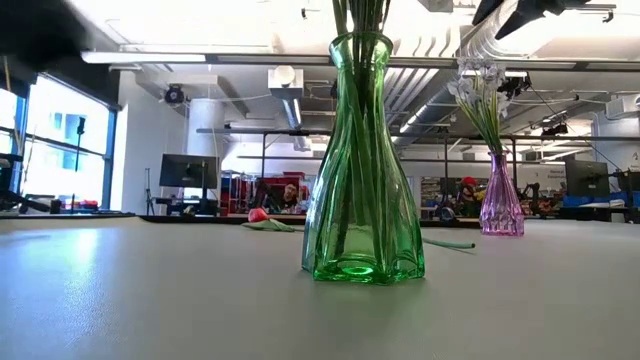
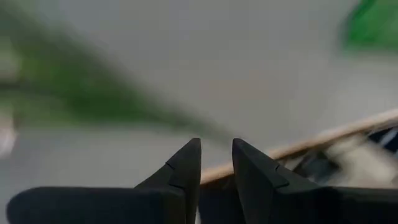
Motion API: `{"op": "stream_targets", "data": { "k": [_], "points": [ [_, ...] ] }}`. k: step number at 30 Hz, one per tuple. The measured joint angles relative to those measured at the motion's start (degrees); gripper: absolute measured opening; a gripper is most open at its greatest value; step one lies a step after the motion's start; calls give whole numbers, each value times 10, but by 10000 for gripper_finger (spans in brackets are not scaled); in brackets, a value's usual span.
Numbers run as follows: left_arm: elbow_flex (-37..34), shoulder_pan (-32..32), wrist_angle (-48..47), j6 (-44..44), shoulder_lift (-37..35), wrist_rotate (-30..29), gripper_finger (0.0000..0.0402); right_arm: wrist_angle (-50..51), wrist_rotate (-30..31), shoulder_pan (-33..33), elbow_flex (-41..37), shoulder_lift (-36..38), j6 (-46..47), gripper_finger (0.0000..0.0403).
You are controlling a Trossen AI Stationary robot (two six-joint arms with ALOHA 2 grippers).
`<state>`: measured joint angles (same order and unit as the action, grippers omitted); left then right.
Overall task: Sort flowers into vase by color
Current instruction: Put the white flowers into the purple vase
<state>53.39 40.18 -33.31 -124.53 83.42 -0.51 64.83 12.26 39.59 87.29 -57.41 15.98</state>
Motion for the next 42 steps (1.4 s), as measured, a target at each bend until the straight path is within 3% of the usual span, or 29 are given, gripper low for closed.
{"op": "stream_targets", "data": {
  "k": [3, 7, 17, 21, 29, 33, 42],
  "points": [
    [0, 27, 25, -9, 15, 30, 78, 6, -17, 0, 0, 0, -4, 309],
    [0, 34, 40, 38, 21, 12, 78, 16, -27, 0, 0, 0, -5, 309],
    [0, 15, 43, 614, 21, -19, 78, 19, -40, 0, 0, 0, -13, 309],
    [0, 14, 36, 760, 21, -17, 85, 40, -43, 0, 0, 0, -11, 309],
    [-14, 15, -2, 864, 21, -13, 149, 71, -43, 0, 0, 1, -10, 309],
    [-45, 15, 5, 877, 21, 23, 184, 74, -43, 0, 0, 2, -8, 309],
    [-104, 15, 45, 879, 27, 43, 194, 79, -44, 0, 0, 2, -8, 309]
  ]
}}
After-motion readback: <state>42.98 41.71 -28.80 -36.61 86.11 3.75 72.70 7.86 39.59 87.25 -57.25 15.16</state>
